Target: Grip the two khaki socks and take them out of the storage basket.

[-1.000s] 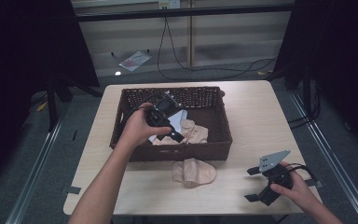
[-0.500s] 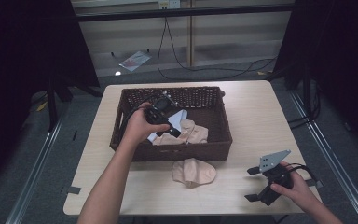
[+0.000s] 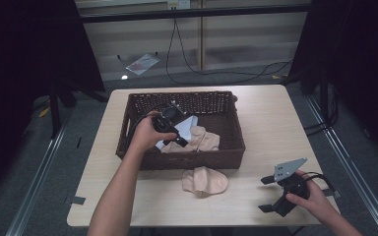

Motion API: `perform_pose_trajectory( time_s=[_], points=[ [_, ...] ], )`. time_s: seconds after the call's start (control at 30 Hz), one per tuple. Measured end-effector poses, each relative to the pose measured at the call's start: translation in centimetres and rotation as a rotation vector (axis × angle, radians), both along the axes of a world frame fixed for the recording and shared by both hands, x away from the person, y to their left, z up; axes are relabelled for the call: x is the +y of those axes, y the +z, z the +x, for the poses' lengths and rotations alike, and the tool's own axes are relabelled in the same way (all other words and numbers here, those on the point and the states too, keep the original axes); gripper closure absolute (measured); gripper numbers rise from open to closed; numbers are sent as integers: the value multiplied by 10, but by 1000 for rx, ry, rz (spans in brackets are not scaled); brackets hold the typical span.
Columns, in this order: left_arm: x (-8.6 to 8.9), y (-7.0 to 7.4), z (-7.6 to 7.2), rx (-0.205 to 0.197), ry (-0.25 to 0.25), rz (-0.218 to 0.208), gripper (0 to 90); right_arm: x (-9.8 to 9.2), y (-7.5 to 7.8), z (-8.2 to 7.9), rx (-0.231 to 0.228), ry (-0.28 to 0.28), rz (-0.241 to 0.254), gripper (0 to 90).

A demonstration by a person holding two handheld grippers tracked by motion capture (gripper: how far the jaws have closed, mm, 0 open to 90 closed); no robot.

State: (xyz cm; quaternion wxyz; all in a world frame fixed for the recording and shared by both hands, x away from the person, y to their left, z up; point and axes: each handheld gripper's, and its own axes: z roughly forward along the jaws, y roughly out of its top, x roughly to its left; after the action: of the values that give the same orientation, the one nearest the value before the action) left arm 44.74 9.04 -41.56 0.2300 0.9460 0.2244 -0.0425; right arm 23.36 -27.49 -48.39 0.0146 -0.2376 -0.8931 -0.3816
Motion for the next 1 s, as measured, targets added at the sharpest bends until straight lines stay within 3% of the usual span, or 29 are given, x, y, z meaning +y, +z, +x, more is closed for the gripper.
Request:
perform_pose_trajectory(
  time_s=[0.1, 0.2, 0.27, 0.37, 0.43, 0.47, 0.57, 0.63, 0.67, 0.7, 0.8, 0.83, 0.93, 1.0],
  points=[
    [0, -6, 3, -6, -13, 15, 302, 0, 0, 0, 1, 1, 1, 26],
    [-1, -14, 4, 11, -14, 4, 308, 0, 0, 0, 4, 0, 4, 26],
    [0, -19, 6, 18, -40, 16, 319, 0, 0, 0, 2, 1, 3, 25],
    [-1, -23, 6, 25, -37, 23, 341, 0, 0, 0, 3, 2, 5, 26],
    [-1, -26, 5, 37, -16, 10, 375, 0, 0, 0, 4, 1, 5, 26],
    [0, -26, 7, 40, -47, 13, 399, 0, 0, 0, 3, 2, 5, 26],
    [0, -29, 5, 41, -26, -13, 464, 0, 0, 1, 3, 2, 6, 26],
    [1, -29, 7, 61, -45, 7, 486, 0, 0, 1, 1, -1, 9, 25],
    [1, -30, 5, 67, -26, -8, 515, 0, 0, 1, 0, 0, 10, 25],
    [2, -29, 6, 63, -48, -1, 539, 0, 0, 1, 1, 0, 12, 25],
    [2, -30, 6, 73, -42, -5, 624, 0, 0, 1, 2, -4, 12, 25],
    [1, -30, 5, 91, -14, -11, 629, 0, 0, 1, 0, -3, 10, 25],
    [-2, -32, 3, 83, -26, -9, 649, 0, 0, 1, 0, -4, 11, 25],
    [-2, -33, 4, 103, -19, -2, 690, 0, 0, 1, 0, -5, 15, 25]
  ],
)
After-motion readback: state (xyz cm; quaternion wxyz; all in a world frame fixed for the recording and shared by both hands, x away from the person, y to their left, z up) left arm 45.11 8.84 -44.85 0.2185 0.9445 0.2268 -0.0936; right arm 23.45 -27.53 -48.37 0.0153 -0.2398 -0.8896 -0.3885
